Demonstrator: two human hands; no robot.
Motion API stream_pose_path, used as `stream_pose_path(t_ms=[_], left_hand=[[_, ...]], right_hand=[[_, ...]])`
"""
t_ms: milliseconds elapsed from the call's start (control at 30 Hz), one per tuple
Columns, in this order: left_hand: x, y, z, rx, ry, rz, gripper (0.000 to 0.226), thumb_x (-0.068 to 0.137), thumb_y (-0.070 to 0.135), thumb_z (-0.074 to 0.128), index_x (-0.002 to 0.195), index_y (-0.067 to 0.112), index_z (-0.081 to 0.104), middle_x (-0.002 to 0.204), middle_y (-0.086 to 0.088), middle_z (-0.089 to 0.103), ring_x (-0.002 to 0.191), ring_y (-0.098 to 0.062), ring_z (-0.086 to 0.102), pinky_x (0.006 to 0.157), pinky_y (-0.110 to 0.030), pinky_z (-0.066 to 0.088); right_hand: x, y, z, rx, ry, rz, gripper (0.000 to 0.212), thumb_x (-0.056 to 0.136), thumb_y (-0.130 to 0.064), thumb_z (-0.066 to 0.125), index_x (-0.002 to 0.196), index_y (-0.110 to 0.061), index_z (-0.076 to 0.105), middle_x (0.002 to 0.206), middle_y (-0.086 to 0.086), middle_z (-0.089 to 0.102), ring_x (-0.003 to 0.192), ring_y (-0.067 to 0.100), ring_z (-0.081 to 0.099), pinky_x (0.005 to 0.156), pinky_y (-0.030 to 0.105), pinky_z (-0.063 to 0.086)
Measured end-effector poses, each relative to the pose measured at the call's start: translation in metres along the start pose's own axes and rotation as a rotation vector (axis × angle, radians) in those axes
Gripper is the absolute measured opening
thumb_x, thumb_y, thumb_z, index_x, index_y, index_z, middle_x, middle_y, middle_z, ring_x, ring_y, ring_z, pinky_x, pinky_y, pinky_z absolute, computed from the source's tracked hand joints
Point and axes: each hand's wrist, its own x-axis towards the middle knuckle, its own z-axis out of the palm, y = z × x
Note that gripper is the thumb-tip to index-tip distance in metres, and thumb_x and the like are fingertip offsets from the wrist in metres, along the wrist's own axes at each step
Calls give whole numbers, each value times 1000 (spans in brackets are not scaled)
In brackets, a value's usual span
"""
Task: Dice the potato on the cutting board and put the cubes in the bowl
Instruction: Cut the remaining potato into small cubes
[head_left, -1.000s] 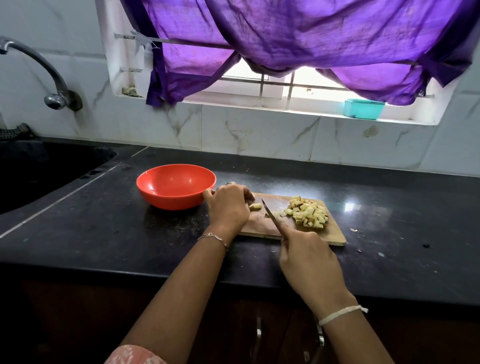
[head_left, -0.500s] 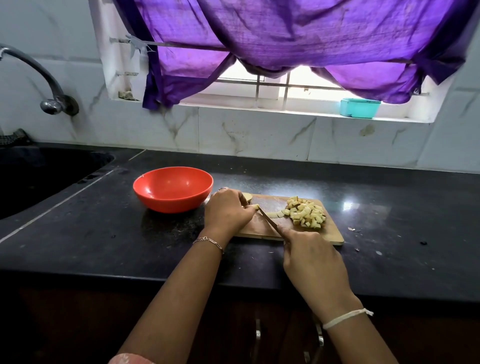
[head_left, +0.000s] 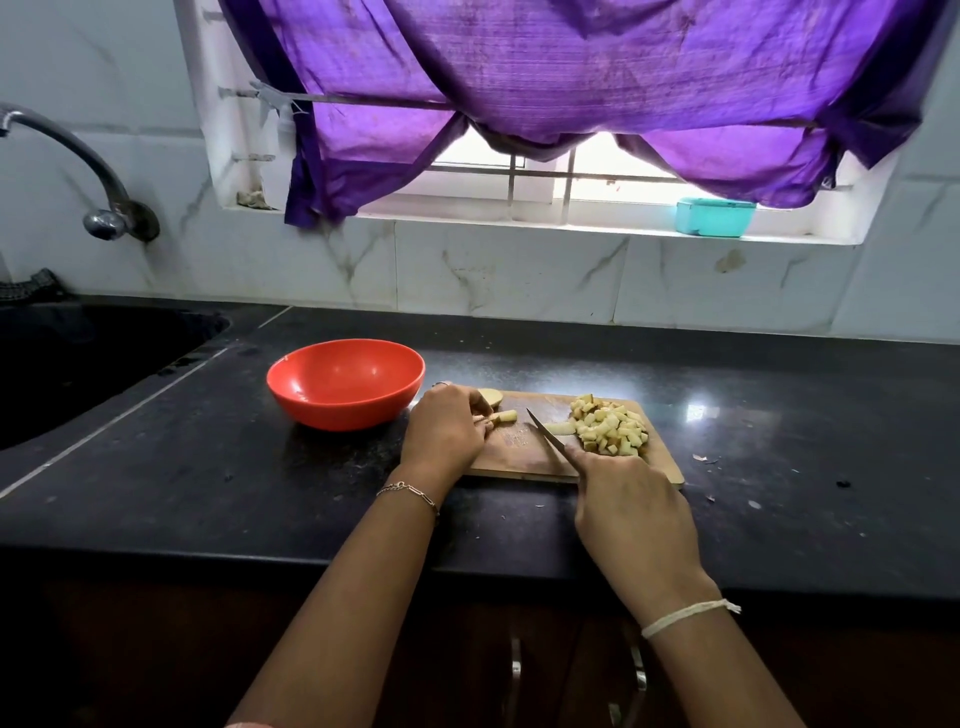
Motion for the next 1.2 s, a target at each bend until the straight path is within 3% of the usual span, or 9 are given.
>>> stream_pose_path(t_ms=[100,300,467,567,667,800,933,1033,1200], left_hand=[[0,0,0,-65,6,49,23,82,17,74,104,22,73,105,-1,69,95,-13,62,87,-23,48],[-3,7,-1,-257,-37,149,23,82,6,72,103,14,73,100,0,72,84,-5,63,79,-6,45],[-4,13,-1,-432,-89,139,20,77,2,78,92,15,73,88,-1,74,84,-15,70,84,-23,55],[-5,17,-2,-477,-180,140,20,78,1,76,94,13,72,85,-3,72,83,-15,69,80,-16,54],[-5,19,-3,-450,-267,138,23,79,1,75,99,12,72,88,-3,70,84,-13,67,81,-16,53],[-3,16,-1,-389,-310,135,27,79,2,75,103,16,72,99,0,71,93,-13,68,87,-23,54],[-4,15,2,-268,-305,170,29,82,16,75,110,22,70,106,4,67,96,-11,62,88,-25,53],[-4,18,4,-143,-259,206,26,83,34,73,107,24,73,97,4,63,88,-8,55,79,-21,48],[-4,20,6,-95,-213,211,16,84,33,72,99,27,75,85,10,57,81,-5,49,70,-14,34]], right_hand=[[-2,2,0,20,1,25,50,97,-17,44,141,-40,42,109,-1,64,99,20,64,75,33,53],[-10,9,-5,38,34,68,44,98,-23,45,138,-42,46,118,-2,59,98,20,64,77,33,53],[-16,12,-8,29,36,76,44,98,-26,47,138,-42,46,110,-3,61,95,18,64,72,30,52],[-20,16,-10,24,38,91,44,98,-24,44,139,-41,45,111,-3,62,96,19,63,73,30,51],[-20,19,-11,57,53,108,47,97,-23,46,140,-41,43,107,-1,64,95,18,64,75,30,52],[-18,17,-8,167,47,92,44,97,-29,47,139,-42,46,123,-3,59,95,19,63,78,33,55],[-20,19,-3,221,14,77,48,98,-30,47,143,-42,38,120,-2,60,96,17,63,77,29,52],[-19,20,-3,202,-26,72,51,98,-31,45,145,-47,32,110,-1,66,99,18,64,76,30,50],[-19,19,-2,159,-61,64,53,99,-30,41,146,-50,25,108,1,66,101,19,62,77,33,49]])
